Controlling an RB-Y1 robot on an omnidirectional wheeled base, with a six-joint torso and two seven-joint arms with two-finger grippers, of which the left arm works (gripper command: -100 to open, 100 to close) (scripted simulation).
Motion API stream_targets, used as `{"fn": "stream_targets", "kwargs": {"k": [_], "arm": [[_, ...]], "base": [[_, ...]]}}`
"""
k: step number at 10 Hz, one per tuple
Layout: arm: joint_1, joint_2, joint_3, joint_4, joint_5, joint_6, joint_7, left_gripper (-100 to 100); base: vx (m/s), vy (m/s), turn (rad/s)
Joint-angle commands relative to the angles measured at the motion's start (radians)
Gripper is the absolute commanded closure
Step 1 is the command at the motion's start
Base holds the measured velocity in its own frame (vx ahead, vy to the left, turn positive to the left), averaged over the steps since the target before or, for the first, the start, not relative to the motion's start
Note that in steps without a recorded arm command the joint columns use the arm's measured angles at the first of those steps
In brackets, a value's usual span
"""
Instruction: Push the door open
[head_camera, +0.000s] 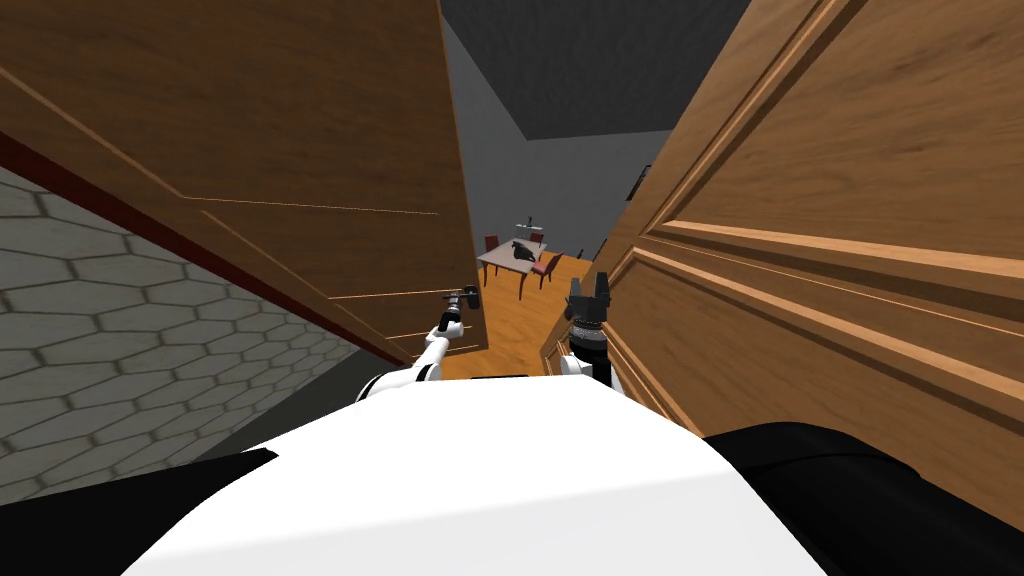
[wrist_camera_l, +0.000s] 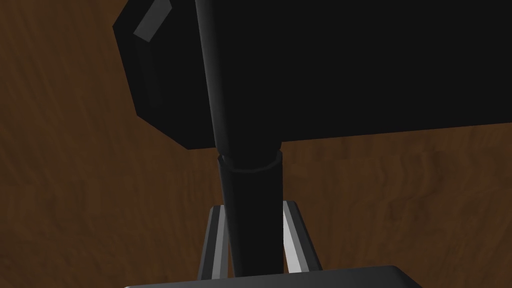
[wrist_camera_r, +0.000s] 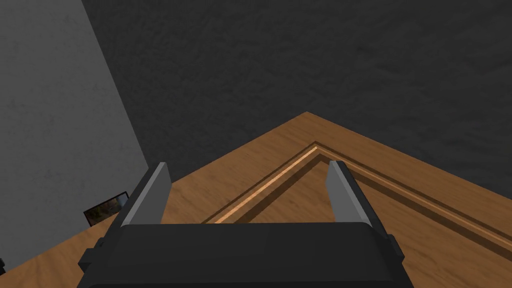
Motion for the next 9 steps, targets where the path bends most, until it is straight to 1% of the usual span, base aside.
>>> {"fn": "stream_targets", "kwargs": {"k": [1, 2, 6, 7, 8, 9], "arm": [[-0.018, 0.007, 0.023, 0.012, 0.015, -0.020, -0.032, 100], [-0.029, -0.001, 0.043, 0.023, 0.028, -0.028, -0.062, 100], [-0.050, -0.024, 0.082, 0.046, 0.056, -0.044, -0.123, 100], [-0.059, -0.039, 0.100, 0.056, 0.068, -0.052, -0.152, 100], [-0.064, -0.048, 0.108, 0.061, 0.074, -0.055, -0.165, 100], [-0.072, -0.064, 0.123, 0.069, 0.085, -0.062, -0.188, 100]], "base": [[0.132, -0.027, 0.032], [0.141, -0.029, 0.048], [0.117, -0.005, 0.025], [0.108, -0.025, 0.056], [0.114, -0.023, 0.048], [0.116, -0.018, 0.049]]}}
